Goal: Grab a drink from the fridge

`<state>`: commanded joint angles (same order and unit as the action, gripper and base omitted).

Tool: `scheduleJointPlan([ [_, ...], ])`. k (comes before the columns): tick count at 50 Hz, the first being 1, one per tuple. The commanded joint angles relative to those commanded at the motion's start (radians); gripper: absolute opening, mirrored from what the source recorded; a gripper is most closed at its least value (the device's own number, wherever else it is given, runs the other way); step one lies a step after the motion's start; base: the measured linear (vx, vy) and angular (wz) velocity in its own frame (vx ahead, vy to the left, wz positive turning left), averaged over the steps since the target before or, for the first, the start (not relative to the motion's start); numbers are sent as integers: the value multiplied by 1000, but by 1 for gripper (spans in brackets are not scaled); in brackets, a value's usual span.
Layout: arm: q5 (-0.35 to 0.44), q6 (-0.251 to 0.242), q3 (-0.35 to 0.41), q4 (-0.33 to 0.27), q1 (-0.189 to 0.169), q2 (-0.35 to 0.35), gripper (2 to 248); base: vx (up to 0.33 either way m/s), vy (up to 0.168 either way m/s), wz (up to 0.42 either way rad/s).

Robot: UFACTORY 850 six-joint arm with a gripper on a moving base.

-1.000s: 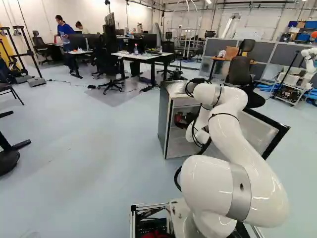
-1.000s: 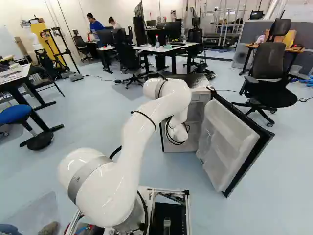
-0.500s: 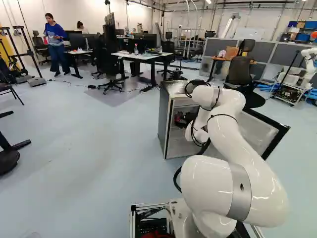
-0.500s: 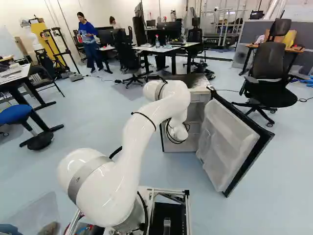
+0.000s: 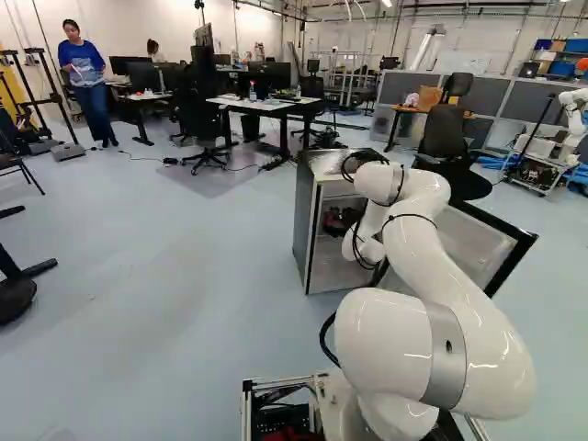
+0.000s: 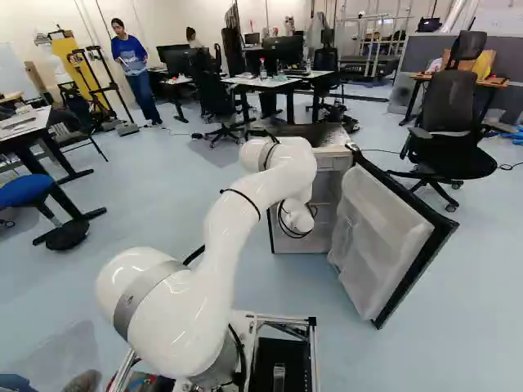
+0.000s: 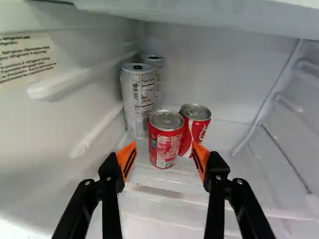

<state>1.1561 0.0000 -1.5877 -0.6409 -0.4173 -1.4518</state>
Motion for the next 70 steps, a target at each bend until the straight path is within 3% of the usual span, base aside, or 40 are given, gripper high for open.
scheduleJointPlan([
  [37,-16,0,-127,0,34,-68,167,0,0,0],
  [57,-16,0,-129,0,39,-69,167,0,0,0],
  [58,-16,0,-129,0,39,-69,152,0,0,0],
  [63,-16,0,-129,0,39,-69,152,0,0,0],
  [64,-16,0,-129,0,39,-69,113,0,0,0],
  [68,-16,0,-129,0,39,-69,113,0,0,0],
  [69,-16,0,-129,0,39,-69,97,0,0,0],
  [70,-16,0,-129,0,39,-69,97,0,0,0],
])
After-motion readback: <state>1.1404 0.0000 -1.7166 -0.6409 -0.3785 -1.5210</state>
